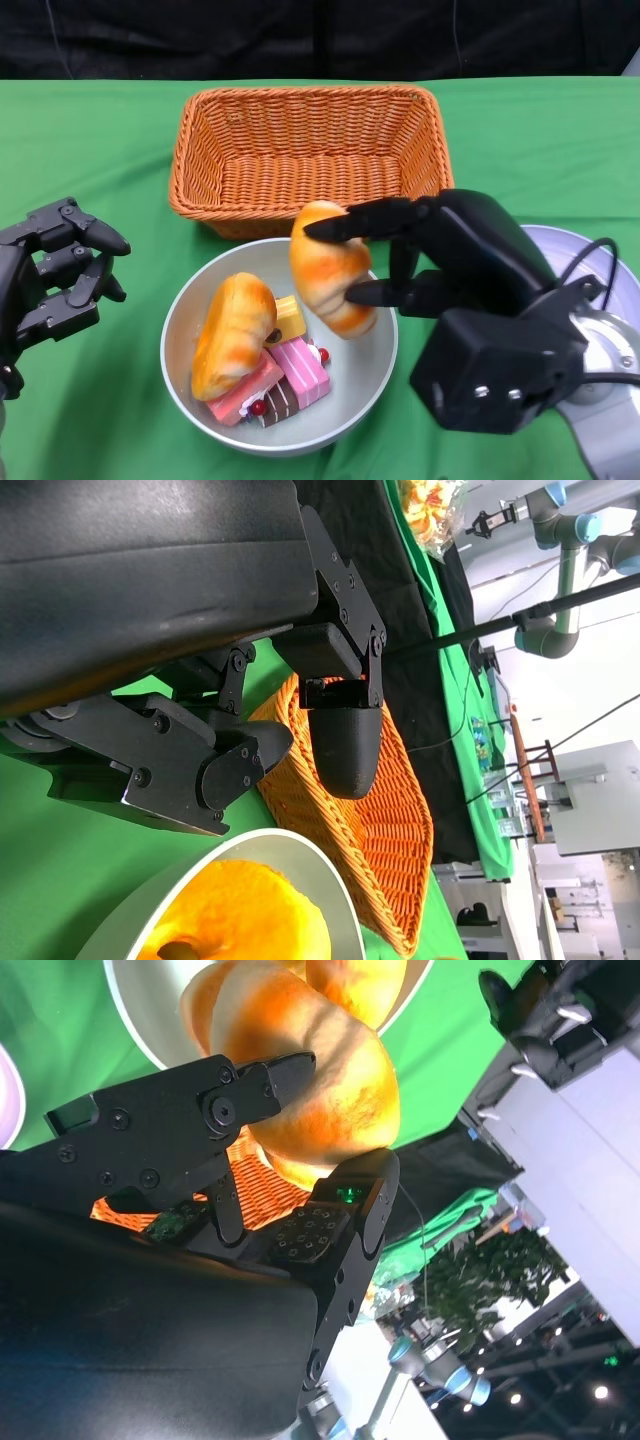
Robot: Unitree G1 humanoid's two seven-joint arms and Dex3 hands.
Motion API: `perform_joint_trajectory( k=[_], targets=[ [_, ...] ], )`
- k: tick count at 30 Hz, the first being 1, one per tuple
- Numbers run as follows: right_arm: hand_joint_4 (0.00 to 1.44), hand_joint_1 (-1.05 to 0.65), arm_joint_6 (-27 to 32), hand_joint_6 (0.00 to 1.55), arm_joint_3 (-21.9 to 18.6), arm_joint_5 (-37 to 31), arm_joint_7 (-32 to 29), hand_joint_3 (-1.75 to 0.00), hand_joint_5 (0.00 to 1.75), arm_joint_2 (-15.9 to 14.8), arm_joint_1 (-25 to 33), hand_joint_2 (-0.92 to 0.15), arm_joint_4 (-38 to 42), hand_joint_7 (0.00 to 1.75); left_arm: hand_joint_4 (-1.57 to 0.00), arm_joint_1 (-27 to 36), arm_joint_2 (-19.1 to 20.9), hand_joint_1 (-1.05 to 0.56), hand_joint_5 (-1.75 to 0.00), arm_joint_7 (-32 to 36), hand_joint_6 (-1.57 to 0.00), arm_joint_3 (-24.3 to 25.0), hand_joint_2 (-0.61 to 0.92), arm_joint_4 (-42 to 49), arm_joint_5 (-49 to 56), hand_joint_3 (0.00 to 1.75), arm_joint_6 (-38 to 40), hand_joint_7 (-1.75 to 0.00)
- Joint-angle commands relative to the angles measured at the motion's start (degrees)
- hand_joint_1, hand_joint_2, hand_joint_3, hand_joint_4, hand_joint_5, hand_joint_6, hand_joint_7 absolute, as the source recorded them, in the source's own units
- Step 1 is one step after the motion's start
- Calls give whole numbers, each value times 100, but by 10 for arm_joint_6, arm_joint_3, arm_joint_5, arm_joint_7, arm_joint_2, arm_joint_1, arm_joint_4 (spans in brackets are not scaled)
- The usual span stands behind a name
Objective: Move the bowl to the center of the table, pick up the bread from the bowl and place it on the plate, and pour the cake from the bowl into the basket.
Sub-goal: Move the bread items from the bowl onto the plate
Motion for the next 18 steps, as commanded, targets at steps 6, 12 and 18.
perform_joint_trajectory(
  k=[6, 12, 18],
  targets=[
    [81, -18, 3, 125, -44, 31, -9, -18, 160, -13, 10, -92, -23, 13, -70, -6, 7, 2, -159, 9, -72, 3, 70, 13, 2, 86, -16, -130],
    [77, -17, 22, 122, -79, 29, -7, -20, 165, -32, 22, -92, -60, 15, -69, -7, 8, 2, -159, 5, -71, 3, 70, 15, 1, 86, -17, -129],
    [80, -15, 10, 120, -114, 45, -16, -20, 154, -44, 35, -91, -62, 20, -69, -8, 9, 4, -158, 3, -72, 2, 73, 15, -1, 84, -13, -128]
  ],
)
